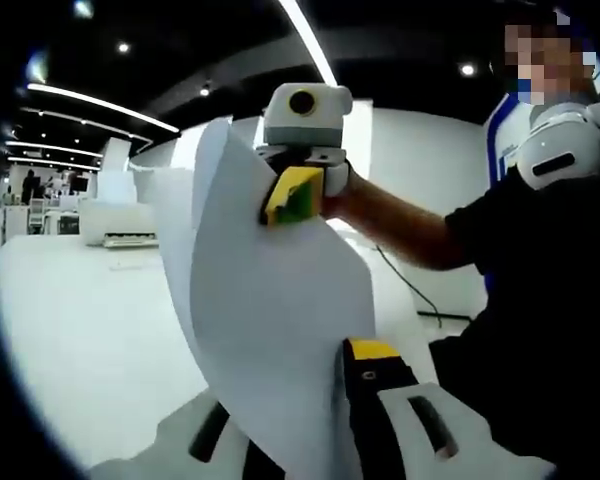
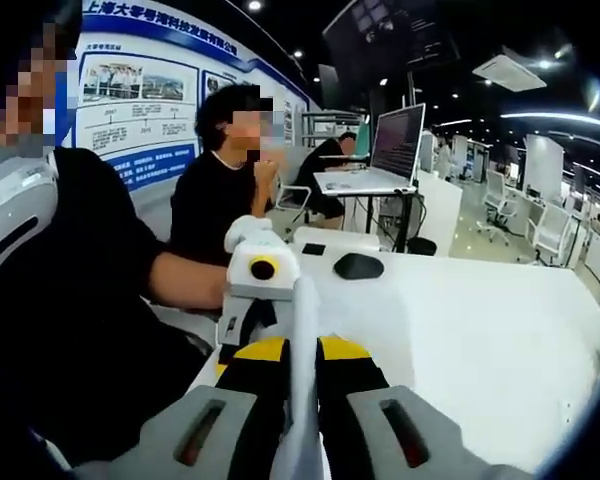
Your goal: Organize the stack of printing papers by aligning and flattening the scattered papers on the table
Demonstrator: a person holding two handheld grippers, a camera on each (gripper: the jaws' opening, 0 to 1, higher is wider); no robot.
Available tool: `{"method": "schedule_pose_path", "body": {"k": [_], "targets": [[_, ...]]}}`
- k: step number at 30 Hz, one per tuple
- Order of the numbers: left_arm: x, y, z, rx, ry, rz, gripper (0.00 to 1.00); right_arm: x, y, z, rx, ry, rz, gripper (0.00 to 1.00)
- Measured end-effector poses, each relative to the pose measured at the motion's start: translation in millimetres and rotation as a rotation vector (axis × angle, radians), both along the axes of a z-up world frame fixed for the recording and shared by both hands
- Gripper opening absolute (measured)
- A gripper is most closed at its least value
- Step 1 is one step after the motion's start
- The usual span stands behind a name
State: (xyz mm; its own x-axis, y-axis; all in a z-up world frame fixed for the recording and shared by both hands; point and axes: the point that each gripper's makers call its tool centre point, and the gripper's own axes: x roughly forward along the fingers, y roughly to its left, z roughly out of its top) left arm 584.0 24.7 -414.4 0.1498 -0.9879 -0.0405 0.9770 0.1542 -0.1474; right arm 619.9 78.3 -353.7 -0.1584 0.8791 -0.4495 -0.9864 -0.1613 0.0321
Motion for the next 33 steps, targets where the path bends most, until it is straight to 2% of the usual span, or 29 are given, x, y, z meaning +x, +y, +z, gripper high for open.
{"method": "schedule_pose_path", "body": {"k": [6, 9, 16, 24, 33], "targets": [[-2.0, -1.0, -1.2, 0.012, -0.007, -0.012, 0.11, 1.9, 0.2, -0.8, 0.007, -0.006, -0.003, 0.07], [-0.3, -0.6, -2.2, 0.017, -0.01, -0.006, 0.06, 1.3, -0.4, -0.4, 0.016, -0.018, 0.001, 0.11], [0.4, -0.2, -0.3, 0.01, -0.011, -0.006, 0.06, 4.9, -4.2, 0.6, 0.018, -0.074, -0.011, 0.2], [-2.2, 1.2, 3.2, 0.013, -0.043, -0.009, 0.06, 8.5, -9.7, 16.4, 0.045, -0.106, -0.024, 0.26], [-6.5, 1.6, 9.4, 0.01, -0.111, -0.018, 0.06, 15.8, -31.0, 34.0, 0.069, -0.077, -0.053, 0.33]]}}
